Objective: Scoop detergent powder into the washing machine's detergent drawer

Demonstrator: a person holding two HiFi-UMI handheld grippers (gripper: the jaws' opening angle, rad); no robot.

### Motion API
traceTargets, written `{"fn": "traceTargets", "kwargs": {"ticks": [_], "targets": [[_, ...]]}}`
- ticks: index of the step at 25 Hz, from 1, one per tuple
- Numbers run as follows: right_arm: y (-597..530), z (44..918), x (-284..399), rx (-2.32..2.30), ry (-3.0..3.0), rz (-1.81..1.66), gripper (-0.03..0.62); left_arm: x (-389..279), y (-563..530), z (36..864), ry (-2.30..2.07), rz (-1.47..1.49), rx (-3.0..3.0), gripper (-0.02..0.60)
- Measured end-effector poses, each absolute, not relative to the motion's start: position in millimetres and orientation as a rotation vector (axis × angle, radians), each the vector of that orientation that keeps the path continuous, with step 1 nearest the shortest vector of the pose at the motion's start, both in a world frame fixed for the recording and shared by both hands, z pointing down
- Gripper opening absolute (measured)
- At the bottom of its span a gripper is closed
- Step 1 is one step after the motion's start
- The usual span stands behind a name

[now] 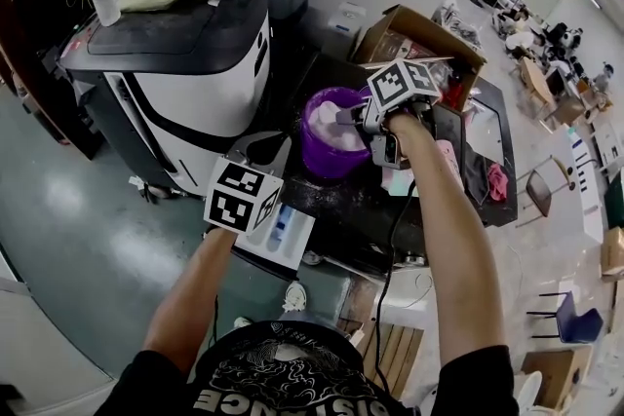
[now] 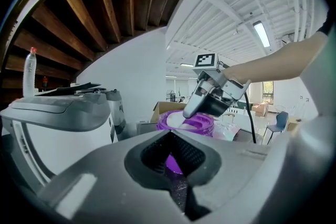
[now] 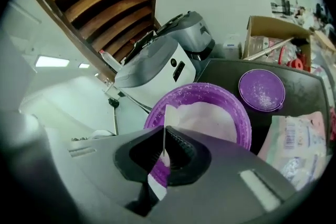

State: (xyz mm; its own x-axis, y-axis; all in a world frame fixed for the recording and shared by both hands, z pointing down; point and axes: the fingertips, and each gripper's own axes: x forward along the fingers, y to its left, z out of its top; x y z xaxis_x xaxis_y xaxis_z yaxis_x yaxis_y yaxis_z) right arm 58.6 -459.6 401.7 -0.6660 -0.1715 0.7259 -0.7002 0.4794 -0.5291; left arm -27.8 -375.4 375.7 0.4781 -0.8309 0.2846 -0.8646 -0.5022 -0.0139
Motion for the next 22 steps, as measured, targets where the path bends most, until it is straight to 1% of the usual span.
{"fn": "traceTargets", "kwargs": {"ticks": [22], "targets": [[-450.5, 375.8, 78.2, 0.939, -2.429, 1.764, 0.038, -18.9, -369.8, 367.1, -1.459, 0.350, 2.608, 0.000]]}}
